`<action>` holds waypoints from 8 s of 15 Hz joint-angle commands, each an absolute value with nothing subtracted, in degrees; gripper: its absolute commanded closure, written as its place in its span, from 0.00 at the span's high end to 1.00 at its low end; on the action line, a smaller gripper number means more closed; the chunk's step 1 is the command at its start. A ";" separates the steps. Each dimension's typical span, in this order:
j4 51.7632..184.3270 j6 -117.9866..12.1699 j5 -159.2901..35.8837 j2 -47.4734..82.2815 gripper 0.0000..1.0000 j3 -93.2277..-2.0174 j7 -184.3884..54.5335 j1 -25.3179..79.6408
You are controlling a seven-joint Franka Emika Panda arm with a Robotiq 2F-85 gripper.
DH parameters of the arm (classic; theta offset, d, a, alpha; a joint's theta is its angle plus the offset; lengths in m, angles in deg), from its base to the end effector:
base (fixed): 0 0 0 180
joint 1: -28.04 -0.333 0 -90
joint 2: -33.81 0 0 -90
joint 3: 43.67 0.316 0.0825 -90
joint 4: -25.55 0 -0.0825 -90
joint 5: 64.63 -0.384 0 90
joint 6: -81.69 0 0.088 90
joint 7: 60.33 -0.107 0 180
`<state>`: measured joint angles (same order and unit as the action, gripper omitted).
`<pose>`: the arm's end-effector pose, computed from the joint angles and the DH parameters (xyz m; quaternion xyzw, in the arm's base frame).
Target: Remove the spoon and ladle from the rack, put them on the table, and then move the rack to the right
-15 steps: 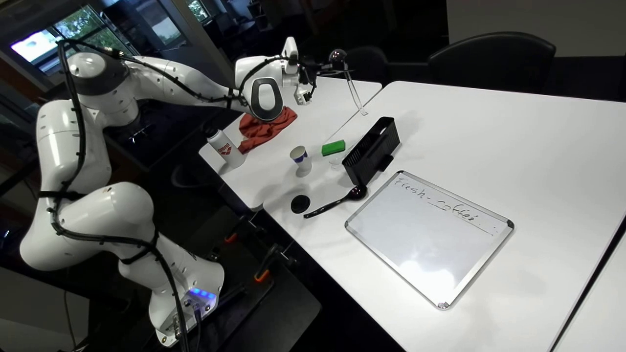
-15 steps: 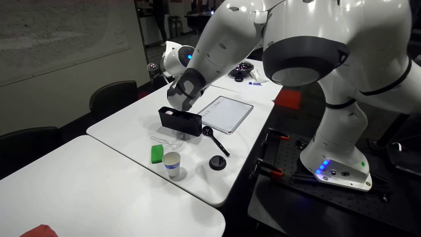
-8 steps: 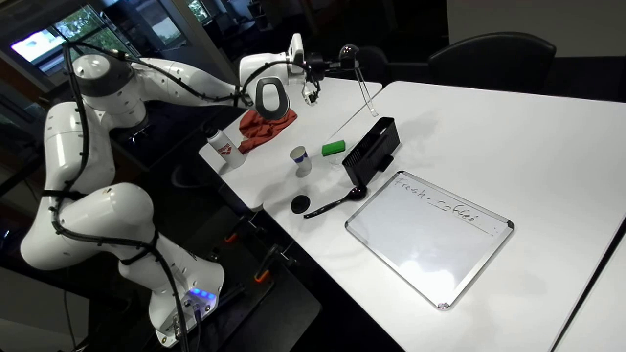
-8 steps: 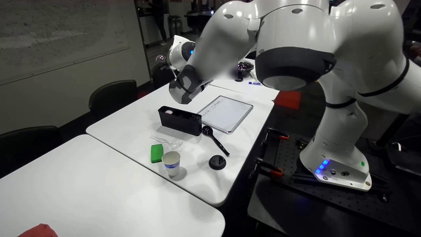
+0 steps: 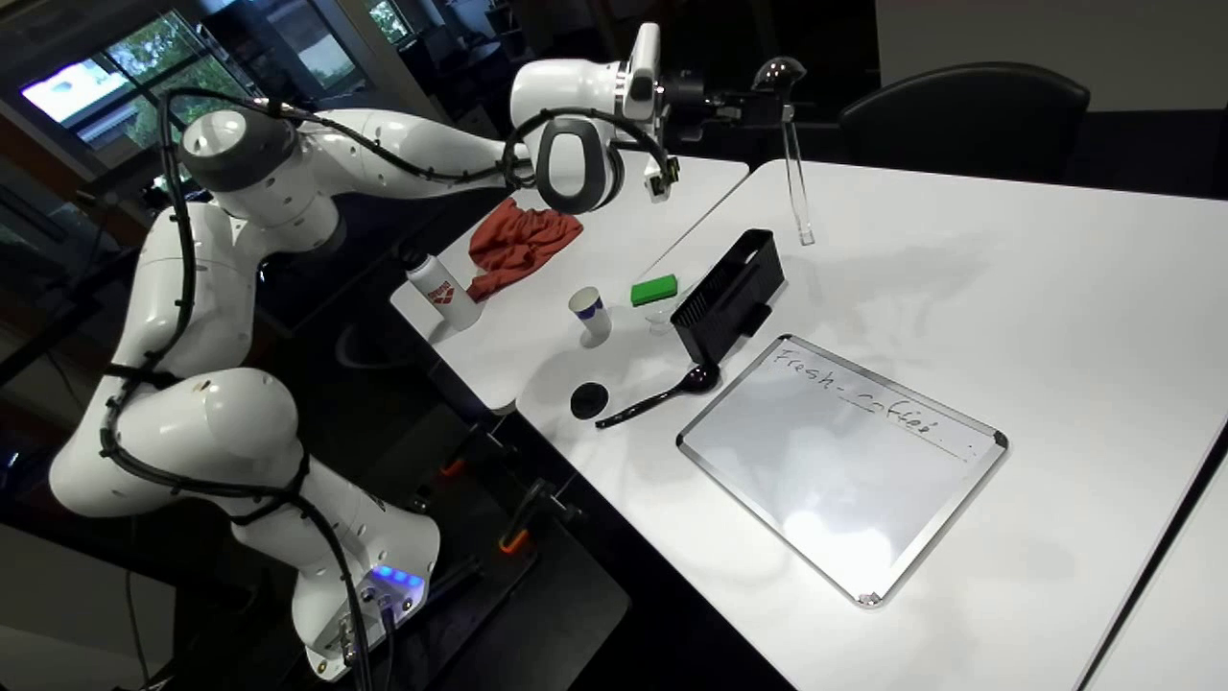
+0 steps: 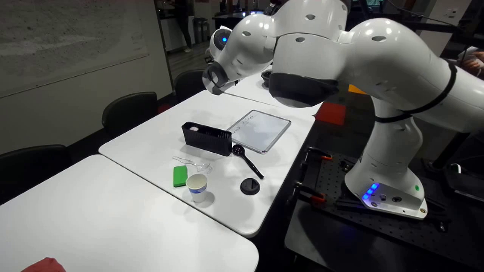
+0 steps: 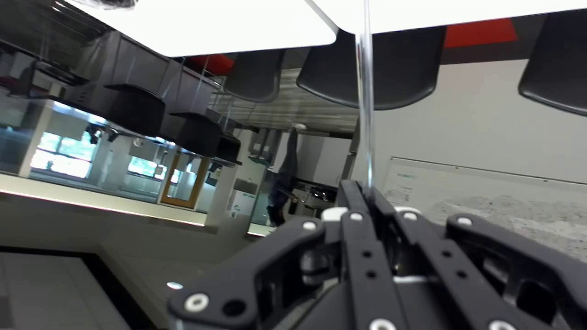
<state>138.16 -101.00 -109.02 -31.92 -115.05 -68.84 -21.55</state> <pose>0.6320 -0.1509 0.3272 0.7961 -0.2463 0.4442 0.3289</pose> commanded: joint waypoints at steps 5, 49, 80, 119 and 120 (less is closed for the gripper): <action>132.07 -92.95 -104.68 -37.00 0.01 -116.32 -82.02 -9.18; 85.62 -42.10 -60.46 -32.98 0.01 -64.70 -58.96 59.16; 72.91 -37.03 -61.69 -35.87 1.00 -58.38 -49.65 60.31; 113.89 -53.35 -64.64 -11.05 1.00 -39.66 -33.70 43.47; 113.65 -54.53 -65.04 -11.95 1.00 -38.84 -33.25 43.37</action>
<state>114.72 -50.96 -63.71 -9.81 -39.94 -35.39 44.58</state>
